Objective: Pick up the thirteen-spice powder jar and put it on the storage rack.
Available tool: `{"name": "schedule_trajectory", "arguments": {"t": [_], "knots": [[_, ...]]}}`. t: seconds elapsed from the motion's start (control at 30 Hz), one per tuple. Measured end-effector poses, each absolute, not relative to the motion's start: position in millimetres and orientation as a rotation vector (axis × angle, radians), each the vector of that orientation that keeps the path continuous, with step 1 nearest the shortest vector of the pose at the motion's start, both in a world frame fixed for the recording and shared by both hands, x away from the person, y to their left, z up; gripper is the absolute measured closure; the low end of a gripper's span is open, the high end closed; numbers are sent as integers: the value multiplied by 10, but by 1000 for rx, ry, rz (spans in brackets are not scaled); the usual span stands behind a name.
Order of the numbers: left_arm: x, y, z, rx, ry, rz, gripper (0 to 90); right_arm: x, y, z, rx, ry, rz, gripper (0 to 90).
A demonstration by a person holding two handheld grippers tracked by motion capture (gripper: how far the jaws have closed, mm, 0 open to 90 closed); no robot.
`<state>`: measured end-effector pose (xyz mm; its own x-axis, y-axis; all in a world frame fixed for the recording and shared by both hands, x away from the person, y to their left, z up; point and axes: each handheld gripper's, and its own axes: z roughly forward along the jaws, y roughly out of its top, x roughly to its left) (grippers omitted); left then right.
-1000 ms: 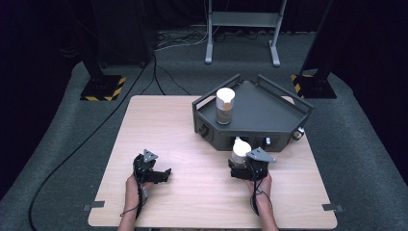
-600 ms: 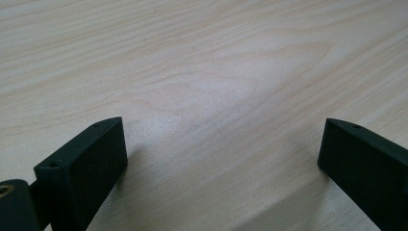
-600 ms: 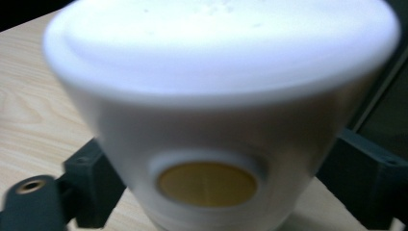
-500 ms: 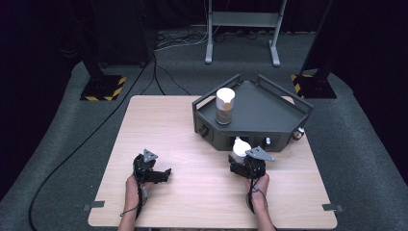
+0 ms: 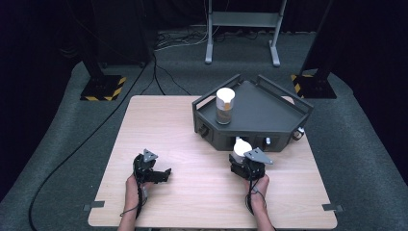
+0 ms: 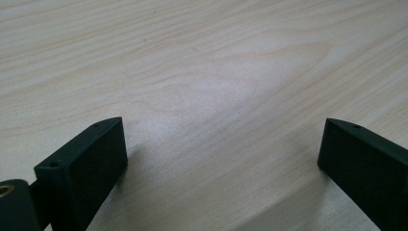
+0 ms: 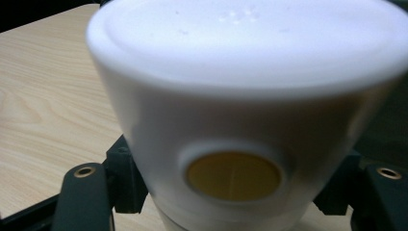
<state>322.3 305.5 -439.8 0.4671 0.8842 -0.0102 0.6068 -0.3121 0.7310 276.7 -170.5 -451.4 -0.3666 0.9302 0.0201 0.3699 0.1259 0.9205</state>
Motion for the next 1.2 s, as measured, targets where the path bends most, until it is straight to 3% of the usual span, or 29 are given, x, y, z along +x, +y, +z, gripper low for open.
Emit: {"name": "schedule_trajectory", "arguments": {"t": [1.2], "knots": [[3222,3052,-4397,2039,1235,526,29,2551,-1981,-4118,1191,1839,1175,295]]}}
